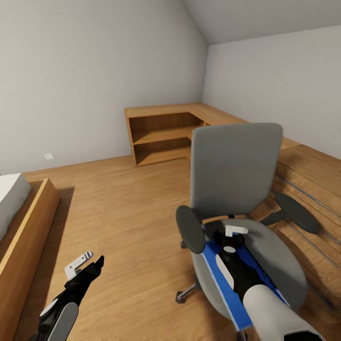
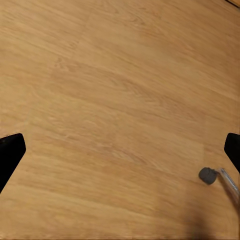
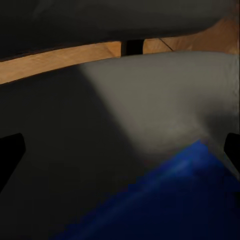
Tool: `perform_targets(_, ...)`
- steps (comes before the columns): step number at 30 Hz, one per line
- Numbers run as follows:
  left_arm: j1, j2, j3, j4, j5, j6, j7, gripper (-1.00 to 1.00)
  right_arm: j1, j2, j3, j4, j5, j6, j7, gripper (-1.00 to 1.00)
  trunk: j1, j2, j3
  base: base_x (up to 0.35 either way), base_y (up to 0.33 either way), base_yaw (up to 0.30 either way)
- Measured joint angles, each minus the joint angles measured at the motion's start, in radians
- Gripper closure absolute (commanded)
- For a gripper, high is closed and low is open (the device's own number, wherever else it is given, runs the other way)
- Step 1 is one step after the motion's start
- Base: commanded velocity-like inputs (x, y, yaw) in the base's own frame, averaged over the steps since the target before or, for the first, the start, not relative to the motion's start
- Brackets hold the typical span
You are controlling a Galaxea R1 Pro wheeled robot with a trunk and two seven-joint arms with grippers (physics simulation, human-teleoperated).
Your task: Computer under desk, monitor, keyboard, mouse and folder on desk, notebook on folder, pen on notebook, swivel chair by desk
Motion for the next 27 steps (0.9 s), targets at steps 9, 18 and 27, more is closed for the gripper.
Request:
perform_targets(9,0.000,0.000,0.000,0.000,0.000,0.000,0.000,-1.00,0.000,0.000,0.002,-0.006,0.002,0.001,-0.002,-1.00,0.000,0.000,0.000,-0.082,-0.075,0.000)
perform_targets(18,0.000,0.000,0.000,0.000,0.000,0.000,0.000,-1.00,0.000,0.001,0.002,-0.004,0.005,0.000,-0.001,-1.00,0.000,0.000,0.000,-0.114,-0.090,0.000)
perform_targets(27,0.000,0.000,0.000,0.000,0.000,0.000,0.000,-1.00,0.000,0.001,0.011,-0.003,0.003,0.000,-0.002,-1.00,0.000,0.000,0.000,-0.011,-0.009,0.000)
